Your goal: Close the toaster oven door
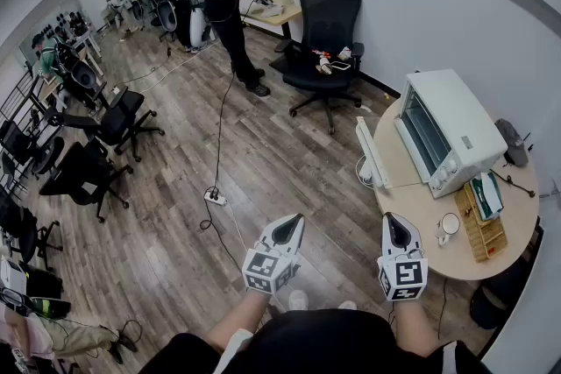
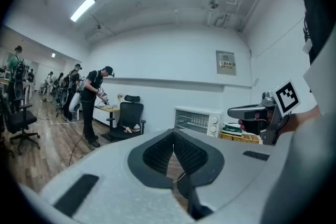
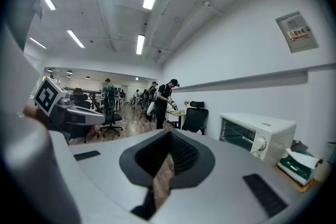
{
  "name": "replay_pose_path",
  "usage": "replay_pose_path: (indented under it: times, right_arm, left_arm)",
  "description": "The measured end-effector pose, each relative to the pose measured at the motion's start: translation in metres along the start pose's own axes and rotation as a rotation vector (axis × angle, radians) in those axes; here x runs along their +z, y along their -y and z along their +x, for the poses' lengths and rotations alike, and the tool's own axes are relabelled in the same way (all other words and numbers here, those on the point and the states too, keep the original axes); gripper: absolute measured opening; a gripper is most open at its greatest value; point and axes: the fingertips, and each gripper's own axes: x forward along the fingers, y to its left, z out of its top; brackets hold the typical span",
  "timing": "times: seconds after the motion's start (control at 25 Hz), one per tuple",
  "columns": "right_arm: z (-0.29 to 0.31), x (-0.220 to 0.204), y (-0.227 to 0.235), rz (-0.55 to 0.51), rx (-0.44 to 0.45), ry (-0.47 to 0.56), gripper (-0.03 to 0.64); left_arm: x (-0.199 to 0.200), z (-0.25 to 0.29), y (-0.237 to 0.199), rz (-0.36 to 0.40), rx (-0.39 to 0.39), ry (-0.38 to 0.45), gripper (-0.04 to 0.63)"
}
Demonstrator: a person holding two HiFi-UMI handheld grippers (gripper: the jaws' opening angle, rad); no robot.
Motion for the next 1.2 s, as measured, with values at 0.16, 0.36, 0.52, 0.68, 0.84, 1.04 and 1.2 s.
replay_pose_path:
  times: [0.16,0.36,0.52,0.68,0.84,1.04,1.2]
  right_arm:
    - [0.004,-0.002,-0.001,0.004,0.004,-0.004,-0.008]
    - [0.011,0.000,-0.006,0.000,-0.001,-0.005,-0.008]
    - [0.018,0.002,-0.011,0.021,0.012,0.007,-0.008]
    - [0.025,0.000,-0.016,0.051,0.009,0.013,-0.008]
    - [0.037,-0.001,-0.025,0.043,-0.021,0.007,-0.008]
    - [0.050,-0.002,-0.036,0.019,-0.062,-0.006,-0.008]
    - [0.055,-0.005,-0.040,0.018,-0.105,-0.019,-0.008]
  left_arm:
    - [-0.004,0.002,0.000,0.011,-0.010,-0.010,-0.002]
    - [-0.003,0.001,-0.007,0.015,-0.013,-0.010,-0.002]
    - [-0.003,0.003,-0.014,0.017,-0.021,-0.010,-0.002]
    - [-0.009,0.005,-0.024,0.013,-0.032,-0.018,-0.002]
    - [-0.011,0.006,-0.038,0.012,-0.059,-0.023,-0.002]
    - [-0.010,0.009,-0.055,0.017,-0.107,-0.027,-0.002]
    - [-0.012,0.014,-0.066,0.029,-0.149,-0.037,-0.002]
